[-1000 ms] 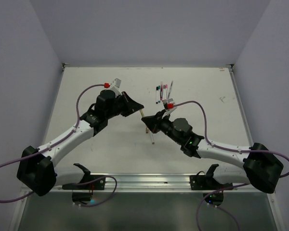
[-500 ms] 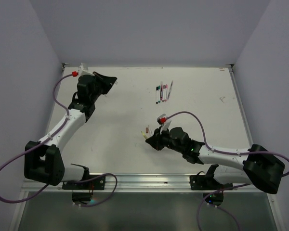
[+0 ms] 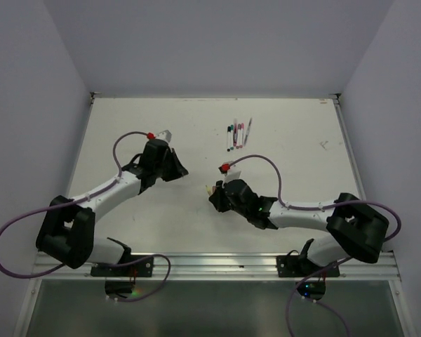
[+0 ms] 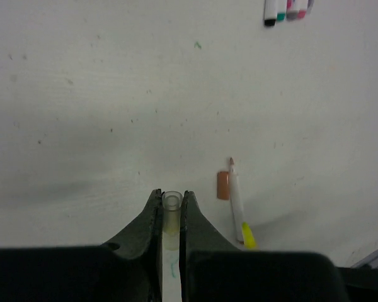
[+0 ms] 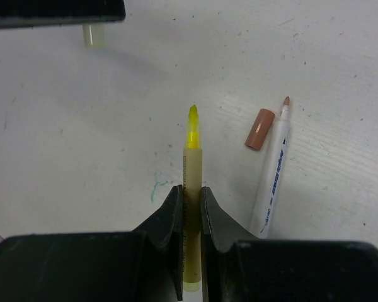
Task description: Open the pen caps
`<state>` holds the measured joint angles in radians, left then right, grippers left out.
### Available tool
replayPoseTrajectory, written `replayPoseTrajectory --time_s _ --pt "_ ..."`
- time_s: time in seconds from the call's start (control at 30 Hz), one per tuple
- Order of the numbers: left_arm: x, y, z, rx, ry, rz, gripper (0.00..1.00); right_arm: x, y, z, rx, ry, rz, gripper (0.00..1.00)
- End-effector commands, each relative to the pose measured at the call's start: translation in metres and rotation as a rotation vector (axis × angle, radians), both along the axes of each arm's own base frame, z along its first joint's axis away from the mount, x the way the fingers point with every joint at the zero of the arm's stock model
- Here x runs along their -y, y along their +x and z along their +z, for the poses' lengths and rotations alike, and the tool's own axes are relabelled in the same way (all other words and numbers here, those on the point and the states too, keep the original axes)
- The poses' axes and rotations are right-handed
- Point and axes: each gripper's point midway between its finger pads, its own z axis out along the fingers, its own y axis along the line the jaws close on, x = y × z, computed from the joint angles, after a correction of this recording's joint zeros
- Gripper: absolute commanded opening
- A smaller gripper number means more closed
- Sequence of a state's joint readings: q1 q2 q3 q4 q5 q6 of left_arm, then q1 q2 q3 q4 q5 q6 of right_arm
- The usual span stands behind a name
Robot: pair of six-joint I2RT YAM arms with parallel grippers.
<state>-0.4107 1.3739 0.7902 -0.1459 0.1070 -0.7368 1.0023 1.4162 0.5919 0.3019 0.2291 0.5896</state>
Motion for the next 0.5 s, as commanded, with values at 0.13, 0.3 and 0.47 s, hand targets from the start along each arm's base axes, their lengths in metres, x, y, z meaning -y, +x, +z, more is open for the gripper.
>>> replayPoseTrajectory --time_s 0.13,0.3,0.47 --pt "0.02 -0.042 -0.051 -0.101 0.07 -0.114 0.01 -0.009 0.022 -0.005 0.015 -0.046 -0.176 0.0" --pt "0.037 -0.049 -0.065 -0.125 0.059 -0.133 0.03 -0.006 0.031 -0.013 0.014 -0.078 -0.266 0.0" --pt "0.051 -0.055 -0.081 -0.159 0.084 -0.148 0.03 -0.004 0.035 -0.029 0.006 -0.107 -0.304 0.01"
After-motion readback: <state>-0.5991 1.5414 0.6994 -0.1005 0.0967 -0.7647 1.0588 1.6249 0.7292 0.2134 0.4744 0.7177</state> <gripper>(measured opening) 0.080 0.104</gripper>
